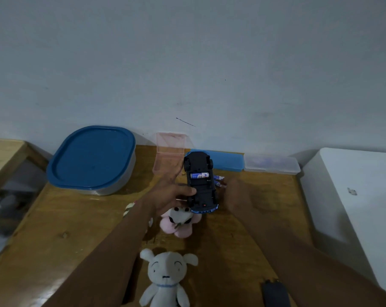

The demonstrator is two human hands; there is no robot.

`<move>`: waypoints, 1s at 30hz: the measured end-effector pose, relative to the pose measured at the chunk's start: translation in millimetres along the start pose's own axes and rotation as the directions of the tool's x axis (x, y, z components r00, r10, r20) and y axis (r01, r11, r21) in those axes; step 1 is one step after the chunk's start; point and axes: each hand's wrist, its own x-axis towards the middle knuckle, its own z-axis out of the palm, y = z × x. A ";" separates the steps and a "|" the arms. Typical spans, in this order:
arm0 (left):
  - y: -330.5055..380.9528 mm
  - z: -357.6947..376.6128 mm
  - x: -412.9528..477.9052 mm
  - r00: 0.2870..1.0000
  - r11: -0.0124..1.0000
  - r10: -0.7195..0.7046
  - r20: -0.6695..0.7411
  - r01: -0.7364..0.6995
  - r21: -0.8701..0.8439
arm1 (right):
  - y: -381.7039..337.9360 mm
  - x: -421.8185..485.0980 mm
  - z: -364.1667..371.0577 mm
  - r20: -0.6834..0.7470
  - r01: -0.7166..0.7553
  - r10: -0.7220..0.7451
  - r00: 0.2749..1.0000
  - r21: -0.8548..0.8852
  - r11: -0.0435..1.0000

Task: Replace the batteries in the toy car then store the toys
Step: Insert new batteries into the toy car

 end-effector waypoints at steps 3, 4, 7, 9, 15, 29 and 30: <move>-0.2 -0.5 1.6 1.000 1.000 -0.010 0.011 0.010 0.000 | -0.5 5.3 9.8 0.109 0.115 -0.105 0.989 -0.093 0.989; -0.1 0.1 1.7 1.000 1.000 -0.013 0.010 0.013 0.001 | 2.2 9.0 16.2 0.134 0.130 -0.118 0.984 -0.083 0.988; -1.4 0.6 2.3 1.000 1.000 -0.018 0.010 0.019 -0.006 | 5.3 9.6 15.2 0.134 0.103 -0.080 0.988 -0.177 0.979; -2.5 -1.1 2.9 1.000 1.000 -0.024 0.007 0.024 -0.014 | 5.3 4.5 10.2 0.094 0.076 -0.059 0.994 -0.194 0.978; -2.0 -1.5 1.3 1.000 0.999 -0.028 0.001 0.028 -0.033 | 7.8 3.5 8.0 0.031 0.010 -0.005 0.999 -0.151 0.988; 5.0 12.8 -7.4 0.999 1.000 0.006 -0.033 -0.006 0.001 | -0.4 -19.2 -59.9 -0.190 0.135 0.026 0.981 0.778 0.613; 5.6 13.7 -7.2 0.999 1.000 0.007 -0.036 -0.006 0.006 | -3.5 -21.0 -60.9 -0.206 0.160 0.009 0.979 0.786 0.597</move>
